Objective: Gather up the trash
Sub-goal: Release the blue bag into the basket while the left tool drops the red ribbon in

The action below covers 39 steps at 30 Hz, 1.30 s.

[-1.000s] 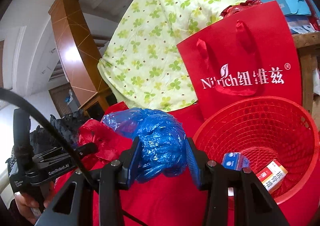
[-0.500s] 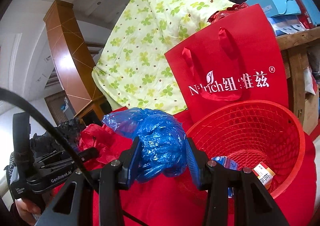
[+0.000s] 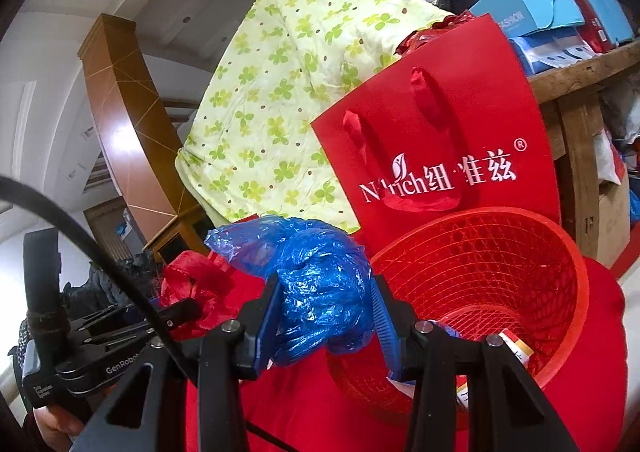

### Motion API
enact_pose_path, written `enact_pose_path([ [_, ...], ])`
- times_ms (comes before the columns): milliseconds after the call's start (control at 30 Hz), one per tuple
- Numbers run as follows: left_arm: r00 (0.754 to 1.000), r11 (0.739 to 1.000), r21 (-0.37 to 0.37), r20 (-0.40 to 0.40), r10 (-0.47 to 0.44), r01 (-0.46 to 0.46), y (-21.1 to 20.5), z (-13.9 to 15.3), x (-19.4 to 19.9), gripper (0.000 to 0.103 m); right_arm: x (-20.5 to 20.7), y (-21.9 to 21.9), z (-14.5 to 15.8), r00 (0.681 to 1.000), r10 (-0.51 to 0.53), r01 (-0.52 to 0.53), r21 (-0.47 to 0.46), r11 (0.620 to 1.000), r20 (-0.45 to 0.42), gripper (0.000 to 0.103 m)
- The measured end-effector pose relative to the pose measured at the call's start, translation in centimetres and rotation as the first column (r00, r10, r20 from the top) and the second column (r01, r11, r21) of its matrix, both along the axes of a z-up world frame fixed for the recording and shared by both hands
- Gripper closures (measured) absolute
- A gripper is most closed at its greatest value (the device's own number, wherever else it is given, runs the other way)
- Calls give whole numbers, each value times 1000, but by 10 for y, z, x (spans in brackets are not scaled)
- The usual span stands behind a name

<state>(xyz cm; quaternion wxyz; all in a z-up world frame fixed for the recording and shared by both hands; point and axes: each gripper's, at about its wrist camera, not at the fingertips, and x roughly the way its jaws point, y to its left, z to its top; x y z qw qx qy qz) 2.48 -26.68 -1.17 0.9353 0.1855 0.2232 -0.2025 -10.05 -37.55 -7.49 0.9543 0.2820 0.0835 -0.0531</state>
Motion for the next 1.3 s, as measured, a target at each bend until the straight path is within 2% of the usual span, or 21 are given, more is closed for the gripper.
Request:
enact_pose_path([
  [400,998,998,9,-2,-60,60,-31,0,-1,56,-16,-21,-3,997,-71,70,42,997,14,56],
  [767,974,974,-58,-53,-221,218,-78,-2,-3,54,-41,-58,-14,984,-176,173,132,976,13,56],
  [933,961,966,-61,-105,-258,253,-102,-16,-2,49,-50,-78,-26,979,-201,201,199,959,-22,53],
  [967,958,965,-59,-115,-261,256,-105,-19,-1,44,-51,-82,-29,978,-205,206,217,954,-29,49],
  [1133,954,967,-21,-156,-254,254,-113,-38,2,40,-59,-95,-36,978,-209,202,277,939,-6,34],
  [1300,969,975,18,-108,-220,223,-102,-37,0,38,-56,-86,-27,979,-203,195,237,952,12,34],
])
